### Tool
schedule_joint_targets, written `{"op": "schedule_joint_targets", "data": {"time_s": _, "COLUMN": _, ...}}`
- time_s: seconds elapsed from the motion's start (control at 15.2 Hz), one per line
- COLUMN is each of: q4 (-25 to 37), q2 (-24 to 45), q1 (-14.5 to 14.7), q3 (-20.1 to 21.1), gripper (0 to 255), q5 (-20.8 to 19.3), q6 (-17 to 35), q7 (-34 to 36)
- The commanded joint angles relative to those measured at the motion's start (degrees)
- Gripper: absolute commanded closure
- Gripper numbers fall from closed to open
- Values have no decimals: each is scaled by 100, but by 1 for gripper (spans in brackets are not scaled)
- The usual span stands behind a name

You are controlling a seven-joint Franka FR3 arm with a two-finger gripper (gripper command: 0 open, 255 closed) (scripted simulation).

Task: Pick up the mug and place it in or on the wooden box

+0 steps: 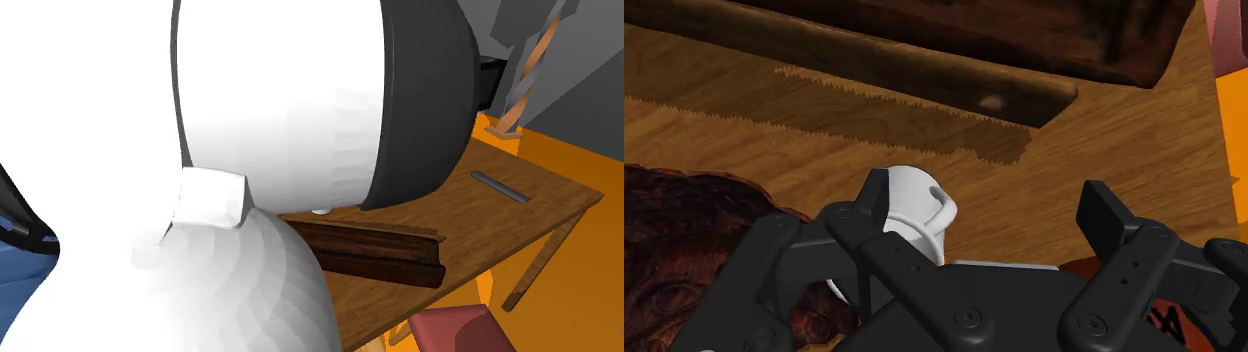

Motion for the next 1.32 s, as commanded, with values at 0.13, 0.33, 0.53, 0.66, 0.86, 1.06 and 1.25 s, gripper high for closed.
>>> {"op": "schedule_joint_targets", "data": {"time_s": 0.13, "q4": 804, "q2": 917, "q1": -59, "q3": -48, "gripper": 0, "q5": 19, "q6": 156, "q7": -45}}
{"op": "schedule_joint_targets", "data": {"time_s": 0.33, "q4": 1493, "q2": 1592, "q1": -111, "q3": -72, "gripper": 0, "q5": 44, "q6": 173, "q7": -70}}
{"op": "schedule_joint_targets", "data": {"time_s": 0.53, "q4": 1524, "q2": 1752, "q1": -129, "q3": -75, "gripper": 0, "q5": 52, "q6": 306, "q7": -76}}
{"op": "schedule_joint_targets", "data": {"time_s": 0.66, "q4": 1444, "q2": 1808, "q1": -132, "q3": -80, "gripper": 0, "q5": 58, "q6": 442, "q7": -80}}
{"op": "schedule_joint_targets", "data": {"time_s": 0.86, "q4": 1334, "q2": 1900, "q1": -136, "q3": -90, "gripper": 0, "q5": 70, "q6": 644, "q7": -87}}
{"op": "schedule_joint_targets", "data": {"time_s": 1.06, "q4": 1315, "q2": 1919, "q1": -132, "q3": -97, "gripper": 0, "q5": 74, "q6": 683, "q7": -90}}
{"op": "schedule_joint_targets", "data": {"time_s": 1.25, "q4": 1314, "q2": 1920, "q1": -127, "q3": -103, "gripper": 0, "q5": 76, "q6": 683, "q7": -92}}
